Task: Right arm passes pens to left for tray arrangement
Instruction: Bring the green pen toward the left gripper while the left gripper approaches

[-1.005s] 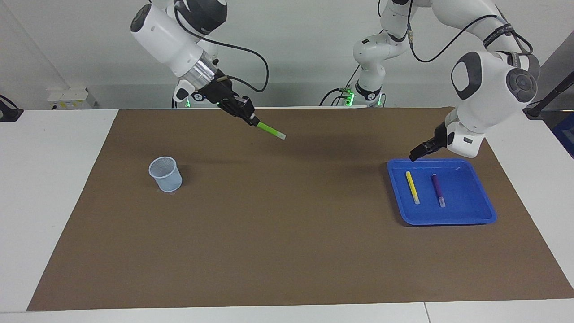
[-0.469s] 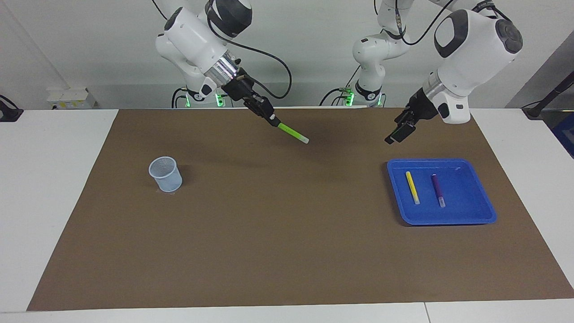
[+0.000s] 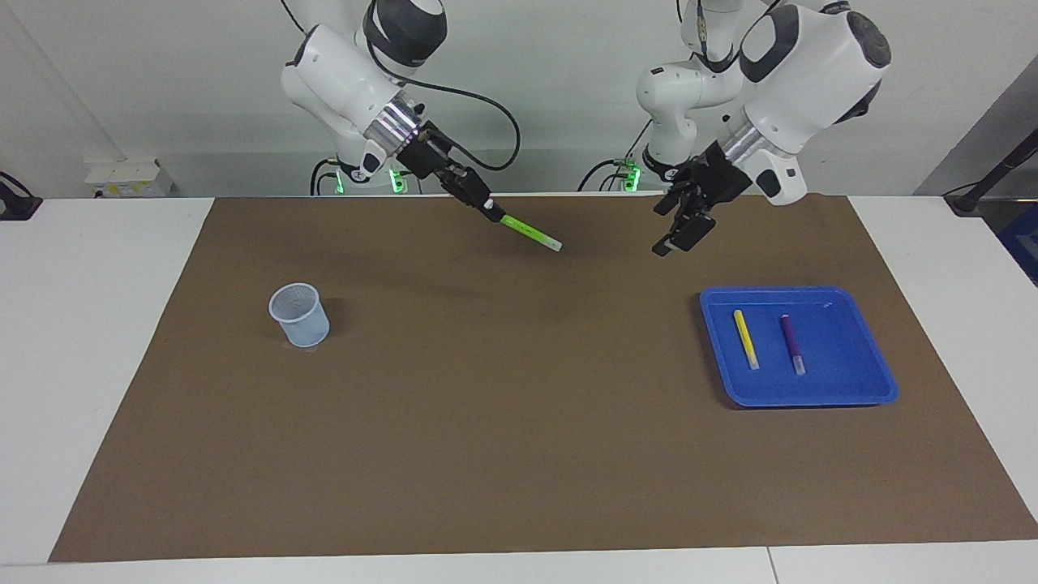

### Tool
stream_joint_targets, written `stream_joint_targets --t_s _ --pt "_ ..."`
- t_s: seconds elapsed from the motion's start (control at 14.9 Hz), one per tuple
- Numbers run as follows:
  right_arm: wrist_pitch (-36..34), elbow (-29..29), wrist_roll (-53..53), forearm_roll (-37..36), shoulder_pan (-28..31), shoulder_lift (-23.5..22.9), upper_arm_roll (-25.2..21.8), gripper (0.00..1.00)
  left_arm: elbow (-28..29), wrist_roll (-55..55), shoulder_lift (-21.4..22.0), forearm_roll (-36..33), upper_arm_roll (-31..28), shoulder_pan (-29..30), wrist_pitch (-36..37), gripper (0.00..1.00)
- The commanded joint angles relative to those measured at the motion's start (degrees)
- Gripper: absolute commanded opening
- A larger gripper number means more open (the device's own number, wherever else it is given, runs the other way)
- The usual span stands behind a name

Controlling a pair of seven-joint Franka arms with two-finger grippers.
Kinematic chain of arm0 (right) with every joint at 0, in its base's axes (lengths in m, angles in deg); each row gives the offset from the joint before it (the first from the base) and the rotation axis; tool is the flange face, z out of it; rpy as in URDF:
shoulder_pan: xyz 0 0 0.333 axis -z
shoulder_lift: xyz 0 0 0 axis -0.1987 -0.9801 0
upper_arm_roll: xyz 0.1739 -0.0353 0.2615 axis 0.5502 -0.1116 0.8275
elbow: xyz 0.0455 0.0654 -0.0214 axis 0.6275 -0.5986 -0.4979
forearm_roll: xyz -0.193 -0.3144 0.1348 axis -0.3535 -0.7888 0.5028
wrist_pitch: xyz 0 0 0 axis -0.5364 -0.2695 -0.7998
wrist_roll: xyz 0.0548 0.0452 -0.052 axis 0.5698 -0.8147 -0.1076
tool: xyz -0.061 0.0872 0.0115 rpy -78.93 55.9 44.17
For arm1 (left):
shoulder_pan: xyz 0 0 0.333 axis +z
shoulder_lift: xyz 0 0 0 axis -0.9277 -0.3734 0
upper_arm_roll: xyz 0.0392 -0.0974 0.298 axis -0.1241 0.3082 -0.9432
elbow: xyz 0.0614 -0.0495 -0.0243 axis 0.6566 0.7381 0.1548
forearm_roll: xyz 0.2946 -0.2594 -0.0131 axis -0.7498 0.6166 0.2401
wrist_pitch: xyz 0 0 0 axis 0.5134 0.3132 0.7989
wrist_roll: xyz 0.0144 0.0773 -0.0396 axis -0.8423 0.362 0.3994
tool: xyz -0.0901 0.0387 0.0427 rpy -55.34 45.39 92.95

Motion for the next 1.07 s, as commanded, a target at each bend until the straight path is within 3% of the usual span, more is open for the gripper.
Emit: stream_joint_targets --t_s 0.0,0.74,1.0 --pt "9.23 -3.26 1.62 3.96 -5.57 1.38 -0.11 0.0 3.8 -6.15 2.78 1.16 -0.93 -4.47 -6.52 1.0" --pt "11.11 -4.06 2.59 5.02 -7.79 1.2 -0.11 0.0 17.06 -18.28 7.88 0.9 -0.93 -16.52 -23.92 1.0" --pt "11.02 -4.06 3.38 5.11 -7.79 1.2 -0.11 0.0 19.7 -19.0 9.46 0.9 -0.93 -18.9 -24.99 0.99"
